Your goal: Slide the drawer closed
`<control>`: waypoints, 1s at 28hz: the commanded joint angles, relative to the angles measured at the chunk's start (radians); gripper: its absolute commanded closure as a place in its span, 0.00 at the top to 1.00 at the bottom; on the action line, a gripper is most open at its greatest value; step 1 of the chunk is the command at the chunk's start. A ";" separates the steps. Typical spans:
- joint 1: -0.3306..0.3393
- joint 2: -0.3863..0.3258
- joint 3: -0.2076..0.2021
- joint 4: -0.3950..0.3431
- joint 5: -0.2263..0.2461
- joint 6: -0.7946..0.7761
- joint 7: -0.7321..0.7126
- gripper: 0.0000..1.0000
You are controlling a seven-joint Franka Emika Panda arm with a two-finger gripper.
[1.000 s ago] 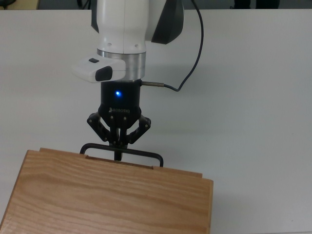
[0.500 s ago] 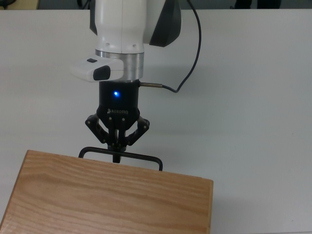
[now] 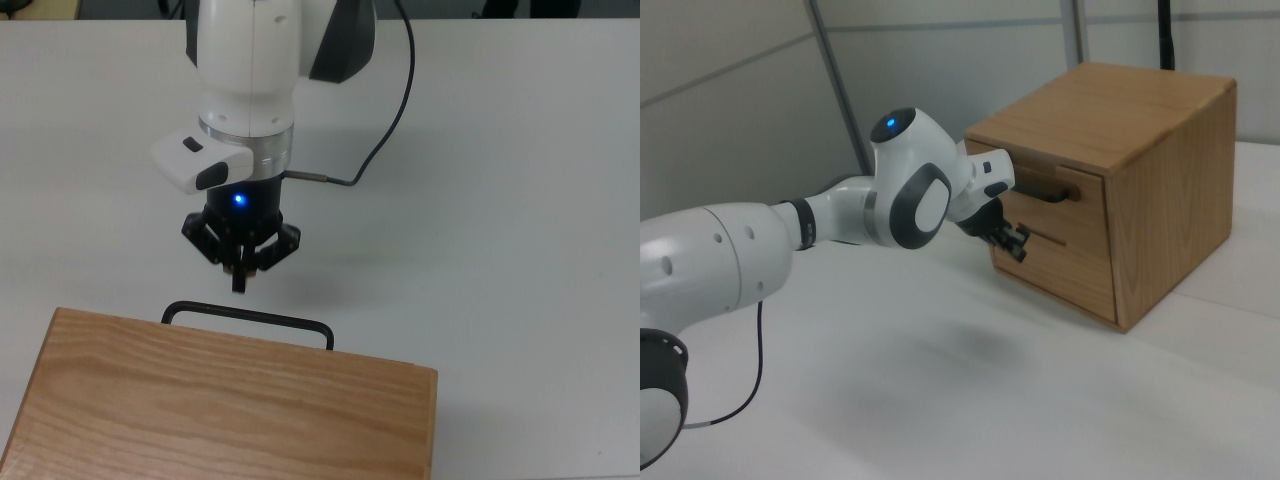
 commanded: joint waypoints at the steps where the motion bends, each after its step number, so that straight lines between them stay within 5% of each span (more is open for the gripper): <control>1: 0.016 -0.107 0.006 -0.048 -0.012 -0.234 0.008 0.00; 15: 0.025 -0.263 -0.005 -0.046 0.066 -0.565 -0.119 0.00; 23: 0.014 -0.328 -0.011 -0.020 0.130 -0.709 -0.234 0.51; 26: 0.007 -0.334 -0.011 -0.018 0.140 -0.735 -0.251 1.00; 28: 0.007 -0.340 -0.011 -0.020 0.140 -0.746 -0.254 1.00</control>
